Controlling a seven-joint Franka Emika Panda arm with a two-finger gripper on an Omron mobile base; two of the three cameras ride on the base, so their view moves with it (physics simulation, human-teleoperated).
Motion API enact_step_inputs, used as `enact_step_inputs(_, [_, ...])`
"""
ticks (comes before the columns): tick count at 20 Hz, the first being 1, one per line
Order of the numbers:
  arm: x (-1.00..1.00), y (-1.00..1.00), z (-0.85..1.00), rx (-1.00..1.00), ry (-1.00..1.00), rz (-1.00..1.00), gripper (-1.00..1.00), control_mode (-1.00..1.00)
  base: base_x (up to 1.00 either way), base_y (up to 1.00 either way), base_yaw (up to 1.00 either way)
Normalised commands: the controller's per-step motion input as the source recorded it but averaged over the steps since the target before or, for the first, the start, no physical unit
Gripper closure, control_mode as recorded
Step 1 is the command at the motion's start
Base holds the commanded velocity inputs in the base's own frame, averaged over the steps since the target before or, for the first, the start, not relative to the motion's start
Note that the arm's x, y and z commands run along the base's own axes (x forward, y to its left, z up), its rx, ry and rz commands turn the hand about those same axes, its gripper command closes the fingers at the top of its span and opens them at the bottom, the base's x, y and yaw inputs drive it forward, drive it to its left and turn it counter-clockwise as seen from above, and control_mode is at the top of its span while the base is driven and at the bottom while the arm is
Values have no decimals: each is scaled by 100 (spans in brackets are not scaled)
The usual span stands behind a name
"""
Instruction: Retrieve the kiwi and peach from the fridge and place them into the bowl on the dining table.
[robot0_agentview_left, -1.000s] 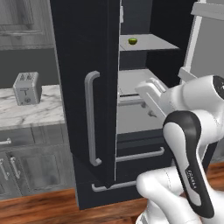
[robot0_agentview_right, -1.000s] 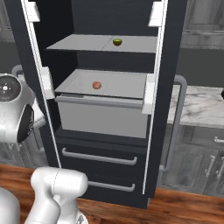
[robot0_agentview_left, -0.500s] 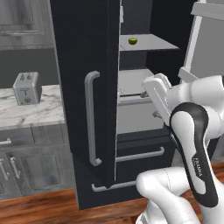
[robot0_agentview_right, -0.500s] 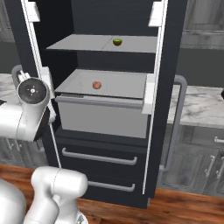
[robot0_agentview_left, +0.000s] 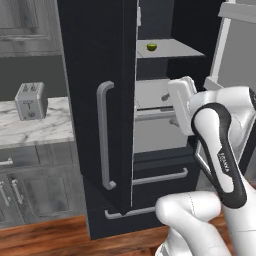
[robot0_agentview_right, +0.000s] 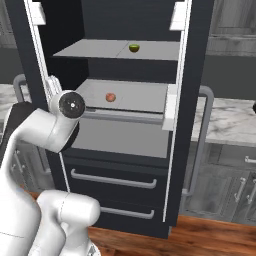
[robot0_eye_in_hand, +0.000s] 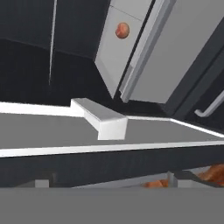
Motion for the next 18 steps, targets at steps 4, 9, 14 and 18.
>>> enact_step_inputs(4, [28,0,40,12,-1,0,-100,-100,0,0,0])
enact_step_inputs(9, [28,1,76,11,-2,0,-100,-100,0,0,0])
enact_step_inputs(14, [71,16,32,4,1,2,-100,-100,0,0,0])
enact_step_inputs(18, [89,29,-3,0,10,11,-100,-100,0,0,0])
